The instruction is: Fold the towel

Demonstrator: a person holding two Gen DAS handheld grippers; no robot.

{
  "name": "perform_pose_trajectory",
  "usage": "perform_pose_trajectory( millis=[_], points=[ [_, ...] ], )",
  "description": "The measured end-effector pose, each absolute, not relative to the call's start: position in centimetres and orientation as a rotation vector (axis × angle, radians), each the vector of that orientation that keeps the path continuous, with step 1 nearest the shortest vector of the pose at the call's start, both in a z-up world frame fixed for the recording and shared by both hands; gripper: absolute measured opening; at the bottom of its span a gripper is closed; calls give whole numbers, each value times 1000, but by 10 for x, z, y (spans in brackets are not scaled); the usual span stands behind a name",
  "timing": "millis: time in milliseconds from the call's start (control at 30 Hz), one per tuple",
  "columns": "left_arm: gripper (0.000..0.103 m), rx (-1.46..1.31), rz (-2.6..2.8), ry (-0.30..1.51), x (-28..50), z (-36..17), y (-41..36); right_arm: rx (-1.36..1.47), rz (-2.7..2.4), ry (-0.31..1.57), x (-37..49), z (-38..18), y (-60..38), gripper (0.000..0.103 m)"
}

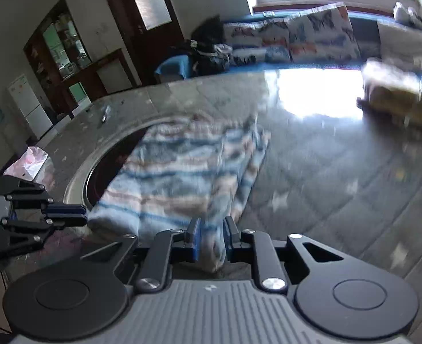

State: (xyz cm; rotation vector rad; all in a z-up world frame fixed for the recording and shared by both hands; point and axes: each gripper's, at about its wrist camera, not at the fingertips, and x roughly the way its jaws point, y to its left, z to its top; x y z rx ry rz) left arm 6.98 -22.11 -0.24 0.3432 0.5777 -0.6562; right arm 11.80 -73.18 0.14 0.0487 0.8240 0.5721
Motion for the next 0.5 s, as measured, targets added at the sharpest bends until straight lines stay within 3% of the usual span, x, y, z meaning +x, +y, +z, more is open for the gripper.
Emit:
perform_pose_trajectory(
  millis=[100, 500],
  points=[
    [28, 284, -628, 581, 91, 5, -222, 6, 562, 782, 132, 13, -723, 17],
    [28, 114, -531, 653, 202, -6, -249, -70, 552, 753, 216, -5, -670, 17]
  ],
)
